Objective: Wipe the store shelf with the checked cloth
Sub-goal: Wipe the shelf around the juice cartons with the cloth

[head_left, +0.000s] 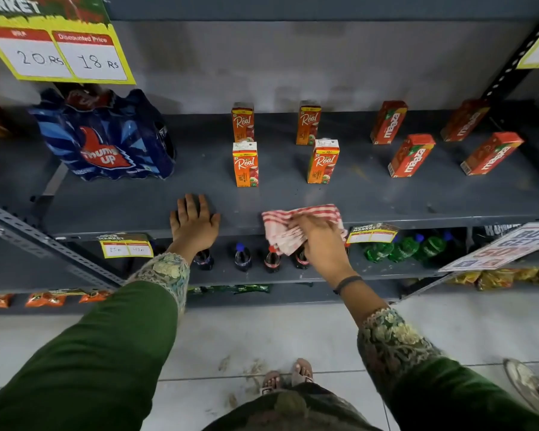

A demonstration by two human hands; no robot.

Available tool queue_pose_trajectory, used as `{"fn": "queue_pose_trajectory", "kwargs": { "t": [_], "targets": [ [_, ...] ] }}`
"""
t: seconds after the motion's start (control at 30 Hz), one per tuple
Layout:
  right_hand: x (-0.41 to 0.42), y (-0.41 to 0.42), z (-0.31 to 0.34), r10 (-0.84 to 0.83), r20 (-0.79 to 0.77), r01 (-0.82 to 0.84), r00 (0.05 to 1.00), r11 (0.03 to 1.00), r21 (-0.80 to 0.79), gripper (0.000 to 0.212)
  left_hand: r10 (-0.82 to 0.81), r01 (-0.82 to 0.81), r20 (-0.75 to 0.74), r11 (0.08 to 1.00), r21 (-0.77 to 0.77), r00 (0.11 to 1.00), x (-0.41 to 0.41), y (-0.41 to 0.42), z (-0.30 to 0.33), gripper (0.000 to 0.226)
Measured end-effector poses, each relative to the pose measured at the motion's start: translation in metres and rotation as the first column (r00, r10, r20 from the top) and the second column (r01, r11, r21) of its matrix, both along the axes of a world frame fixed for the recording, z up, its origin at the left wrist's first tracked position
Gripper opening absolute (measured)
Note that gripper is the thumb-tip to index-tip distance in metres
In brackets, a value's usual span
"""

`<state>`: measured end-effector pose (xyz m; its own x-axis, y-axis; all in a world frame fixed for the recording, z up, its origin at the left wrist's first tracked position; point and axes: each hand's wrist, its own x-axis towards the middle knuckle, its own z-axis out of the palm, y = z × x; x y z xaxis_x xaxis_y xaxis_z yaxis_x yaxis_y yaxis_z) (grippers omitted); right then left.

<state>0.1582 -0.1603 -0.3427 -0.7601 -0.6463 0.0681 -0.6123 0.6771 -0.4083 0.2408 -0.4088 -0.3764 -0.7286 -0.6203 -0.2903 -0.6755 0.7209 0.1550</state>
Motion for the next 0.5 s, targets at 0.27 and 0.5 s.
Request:
{"fn": "queue_pose_trajectory", "kwargs": {
  "t": [0.27, 0.5],
  "targets": [
    [-0.05, 0.009, 0.023, -0.59, -0.012, 0.59, 0.807, 0.807, -0.017, 0.048, -0.012, 0.012, -0.001, 1.0, 0.011, 1.0, 0.001, 0.003, 0.004, 0.064],
    [0.033, -0.068, -0.001, 0.036, 0.02, -0.038, 0.999, 0.99, 0.138, 0.067, -0.007, 0.007, -0.02, 1.0, -0.003, 1.0, 0.001, 0.001, 0.003, 0.063]
  ]
}}
